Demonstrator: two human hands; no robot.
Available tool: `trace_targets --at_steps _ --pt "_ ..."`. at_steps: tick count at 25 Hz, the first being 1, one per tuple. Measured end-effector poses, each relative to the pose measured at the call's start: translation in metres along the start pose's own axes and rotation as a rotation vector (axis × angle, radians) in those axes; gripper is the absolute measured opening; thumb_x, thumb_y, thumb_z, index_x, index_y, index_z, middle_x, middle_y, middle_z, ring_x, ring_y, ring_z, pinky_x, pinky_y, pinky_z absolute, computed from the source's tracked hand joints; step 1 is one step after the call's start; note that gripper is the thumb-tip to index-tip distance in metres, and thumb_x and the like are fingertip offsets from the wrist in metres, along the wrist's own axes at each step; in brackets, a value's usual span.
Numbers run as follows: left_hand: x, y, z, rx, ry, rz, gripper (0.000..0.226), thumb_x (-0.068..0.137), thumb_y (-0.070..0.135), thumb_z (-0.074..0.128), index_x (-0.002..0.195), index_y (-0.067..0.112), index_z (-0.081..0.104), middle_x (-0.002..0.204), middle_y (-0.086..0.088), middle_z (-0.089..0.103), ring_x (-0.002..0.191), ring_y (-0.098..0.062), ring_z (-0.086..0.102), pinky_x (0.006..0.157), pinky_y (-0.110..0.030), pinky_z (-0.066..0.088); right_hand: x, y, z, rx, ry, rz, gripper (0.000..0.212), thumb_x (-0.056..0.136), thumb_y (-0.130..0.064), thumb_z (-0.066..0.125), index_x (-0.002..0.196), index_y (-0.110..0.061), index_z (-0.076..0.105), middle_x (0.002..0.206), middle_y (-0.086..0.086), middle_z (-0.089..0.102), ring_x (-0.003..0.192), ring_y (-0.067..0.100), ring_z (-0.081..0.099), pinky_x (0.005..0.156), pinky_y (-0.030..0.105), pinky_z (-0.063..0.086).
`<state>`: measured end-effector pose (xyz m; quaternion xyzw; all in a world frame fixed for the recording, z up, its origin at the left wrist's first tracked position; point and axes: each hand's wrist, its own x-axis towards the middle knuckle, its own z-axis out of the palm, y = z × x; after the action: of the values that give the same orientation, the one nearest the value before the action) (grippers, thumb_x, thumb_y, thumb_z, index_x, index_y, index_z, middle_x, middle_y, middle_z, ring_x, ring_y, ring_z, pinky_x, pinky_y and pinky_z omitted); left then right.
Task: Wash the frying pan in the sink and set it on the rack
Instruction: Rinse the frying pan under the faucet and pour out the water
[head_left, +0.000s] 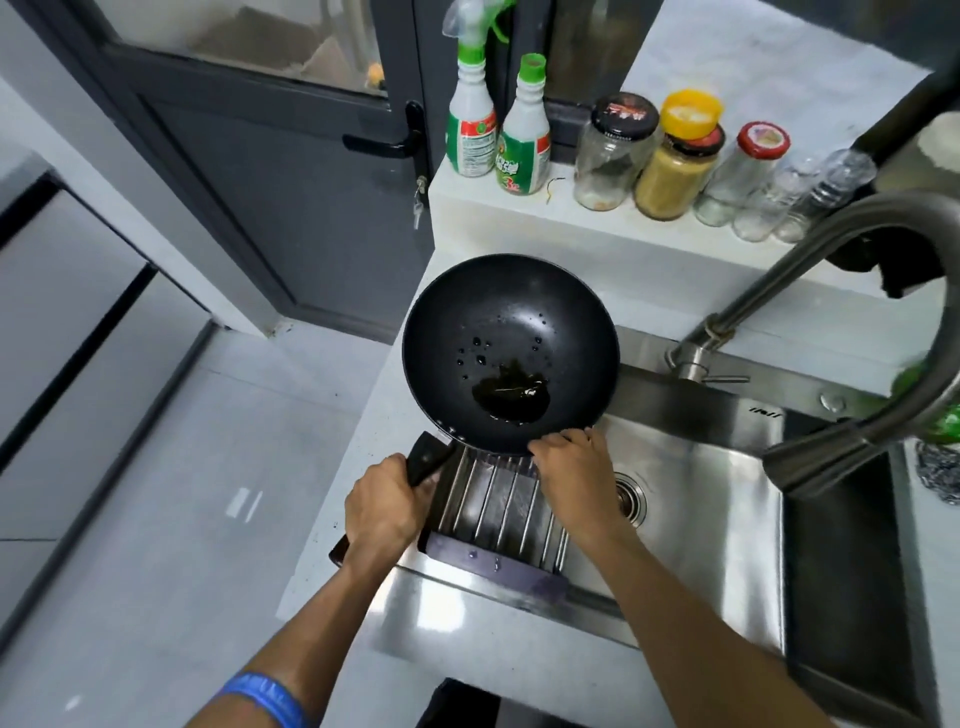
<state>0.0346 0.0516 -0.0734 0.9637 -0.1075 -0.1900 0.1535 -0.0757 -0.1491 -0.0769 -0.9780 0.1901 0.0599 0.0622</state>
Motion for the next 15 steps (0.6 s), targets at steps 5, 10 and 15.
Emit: trace_targets --at_steps 5,10,15 --pt "-0.058 -0.022 -0.01 0.136 0.006 0.056 0.039 0.081 0.055 0.061 0.068 0.024 0.041 0.062 0.006 0.047 0.061 -0.024 0.049 0.053 -0.031 0.032 -0.067 -0.01 0.004 0.004 -0.072 -0.035 0.013 0.079 -0.024 0.078 0.091 -0.025 0.072 0.084 -0.005 0.071 0.082 0.021 0.062 0.081 0.037 0.044" --pt "-0.138 -0.024 -0.01 0.245 0.031 0.135 0.033 0.083 0.049 0.059 0.07 0.024 0.043 0.062 0.008 0.047 0.059 -0.022 0.048 0.052 -0.032 0.033 -0.155 0.001 0.004 -0.007 -0.07 -0.088 0.019 0.065 -0.03 0.088 0.068 -0.023 0.071 0.062 -0.003 0.065 0.06 0.021 0.06 0.061 0.032 0.047" --pt "-0.194 -0.003 0.005 0.278 0.011 0.184 0.032 0.08 0.049 0.064 0.069 0.026 0.045 0.063 0.009 0.049 0.057 -0.015 0.046 0.053 -0.03 0.034 -0.226 0.058 0.003 0.121 -0.096 -0.076 0.022 0.097 -0.031 0.053 0.108 -0.021 0.069 0.105 -0.003 0.067 0.1 0.021 0.054 0.09 0.033 0.04"
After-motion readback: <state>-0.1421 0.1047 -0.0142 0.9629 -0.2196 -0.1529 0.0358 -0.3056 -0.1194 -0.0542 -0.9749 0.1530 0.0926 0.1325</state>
